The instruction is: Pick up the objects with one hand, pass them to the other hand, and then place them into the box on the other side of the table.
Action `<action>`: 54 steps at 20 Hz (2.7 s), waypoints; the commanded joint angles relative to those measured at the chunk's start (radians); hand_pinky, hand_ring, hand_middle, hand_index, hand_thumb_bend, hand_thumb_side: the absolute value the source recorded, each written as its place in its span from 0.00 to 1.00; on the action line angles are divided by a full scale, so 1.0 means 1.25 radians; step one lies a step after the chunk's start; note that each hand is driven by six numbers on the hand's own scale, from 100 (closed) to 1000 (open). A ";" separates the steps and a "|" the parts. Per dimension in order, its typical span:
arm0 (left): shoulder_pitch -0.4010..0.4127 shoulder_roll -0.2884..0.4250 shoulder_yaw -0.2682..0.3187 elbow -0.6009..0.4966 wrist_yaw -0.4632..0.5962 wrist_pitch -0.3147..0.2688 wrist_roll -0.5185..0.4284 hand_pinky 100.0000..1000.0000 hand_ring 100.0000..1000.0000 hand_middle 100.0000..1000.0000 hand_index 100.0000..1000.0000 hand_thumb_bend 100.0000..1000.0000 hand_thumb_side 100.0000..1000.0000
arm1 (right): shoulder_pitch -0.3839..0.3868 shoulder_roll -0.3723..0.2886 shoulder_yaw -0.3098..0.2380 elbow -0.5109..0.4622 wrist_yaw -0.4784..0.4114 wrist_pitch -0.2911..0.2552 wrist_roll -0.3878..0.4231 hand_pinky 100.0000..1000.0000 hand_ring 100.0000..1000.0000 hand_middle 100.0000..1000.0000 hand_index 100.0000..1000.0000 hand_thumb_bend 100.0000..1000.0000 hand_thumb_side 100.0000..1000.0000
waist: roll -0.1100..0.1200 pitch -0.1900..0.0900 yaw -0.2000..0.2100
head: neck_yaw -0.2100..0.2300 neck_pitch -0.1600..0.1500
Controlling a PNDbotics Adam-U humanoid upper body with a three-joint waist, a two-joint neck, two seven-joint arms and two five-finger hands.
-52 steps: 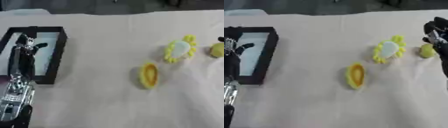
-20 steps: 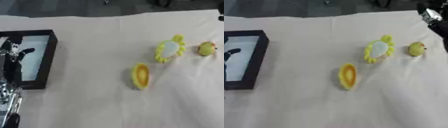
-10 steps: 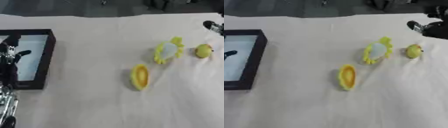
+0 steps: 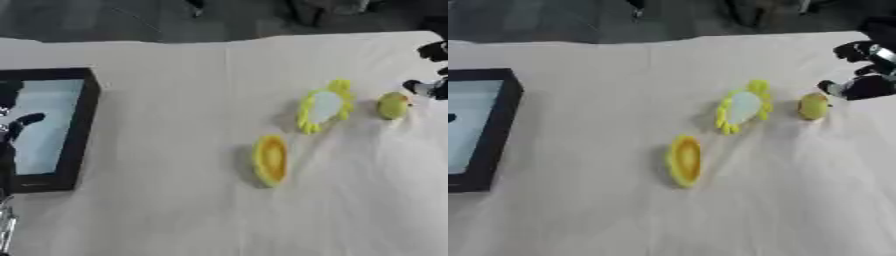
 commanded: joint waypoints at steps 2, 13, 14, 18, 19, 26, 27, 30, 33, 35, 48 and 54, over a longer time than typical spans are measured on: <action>-0.007 0.020 0.001 -0.010 0.001 -0.001 0.000 0.69 1.00 0.82 0.81 0.44 0.73 | -0.026 -0.043 -0.008 0.070 0.049 -0.033 0.055 0.85 0.95 0.88 0.89 0.42 0.05 | -0.011 -0.016 -0.002 | -0.003 -0.002; -0.008 0.019 0.002 -0.011 0.001 0.000 0.000 0.69 1.00 0.82 0.81 0.44 0.73 | -0.053 -0.020 -0.023 0.148 0.130 -0.090 0.214 0.85 0.95 0.88 0.90 0.44 0.04 | -0.010 -0.016 -0.002 | 0.001 0.001; -0.008 0.019 0.002 -0.011 0.002 0.000 0.000 0.69 1.00 0.82 0.81 0.44 0.73 | -0.056 -0.016 -0.024 0.153 0.134 -0.091 0.229 0.85 0.95 0.88 0.90 0.44 0.04 | -0.009 -0.015 -0.002 | 0.000 0.002; -0.007 0.020 0.001 -0.010 0.001 0.001 -0.001 0.69 1.00 0.82 0.81 0.44 0.73 | -0.074 -0.006 -0.034 0.157 0.142 -0.097 0.288 0.85 0.95 0.88 0.90 0.44 0.04 | -0.007 -0.014 -0.003 | 0.000 0.002; -0.007 0.020 0.001 -0.010 0.001 0.002 -0.001 0.69 1.00 0.82 0.81 0.44 0.73 | -0.079 -0.004 -0.038 0.158 0.142 -0.098 0.303 0.85 0.95 0.88 0.90 0.44 0.04 | -0.007 -0.014 -0.003 | -0.001 0.002; -0.008 0.019 0.002 -0.011 0.003 0.000 -0.001 0.69 1.00 0.82 0.81 0.44 0.73 | -0.115 0.010 -0.072 0.158 0.157 -0.093 0.406 0.84 0.94 0.87 0.90 0.47 0.05 | -0.008 -0.016 -0.002 | -0.002 0.000; -0.008 0.019 0.002 -0.011 0.003 0.000 -0.001 0.69 1.00 0.82 0.81 0.44 0.73 | -0.120 0.012 -0.077 0.159 0.160 -0.091 0.421 0.84 0.94 0.87 0.90 0.47 0.05 | -0.008 -0.016 -0.002 | -0.002 0.000; -0.008 0.017 0.001 -0.011 0.004 0.000 -0.002 0.69 1.00 0.82 0.81 0.44 0.73 | -0.133 0.022 -0.086 0.165 0.179 -0.086 0.464 0.84 0.94 0.87 0.90 0.48 0.05 | -0.007 -0.016 -0.001 | -0.004 -0.002; -0.009 0.015 0.001 -0.011 0.004 -0.001 -0.002 0.69 1.00 0.82 0.81 0.44 0.73 | -0.147 0.038 -0.093 0.176 0.214 -0.081 0.501 0.84 0.94 0.87 0.90 0.48 0.06 | -0.006 -0.016 0.001 | -0.006 -0.002; -0.010 0.013 0.000 -0.012 0.005 -0.001 -0.003 0.69 1.00 0.82 0.81 0.44 0.73 | -0.155 0.049 -0.098 0.184 0.233 -0.081 0.509 0.84 0.94 0.87 0.90 0.49 0.05 | -0.006 -0.015 0.003 | -0.007 -0.003; -0.016 0.008 -0.002 -0.014 0.007 -0.001 -0.007 0.69 1.00 0.82 0.81 0.44 0.73 | -0.185 0.101 -0.102 0.234 0.332 -0.088 0.414 0.84 0.93 0.87 0.90 0.52 0.06 | -0.002 -0.006 0.012 | -0.014 -0.010; -0.018 0.007 -0.002 -0.014 0.008 -0.002 -0.007 0.69 1.00 0.82 0.81 0.44 0.73 | -0.185 0.112 -0.100 0.245 0.352 -0.088 0.406 0.84 0.93 0.86 0.90 0.51 0.05 | 0.001 -0.002 0.013 | -0.017 -0.011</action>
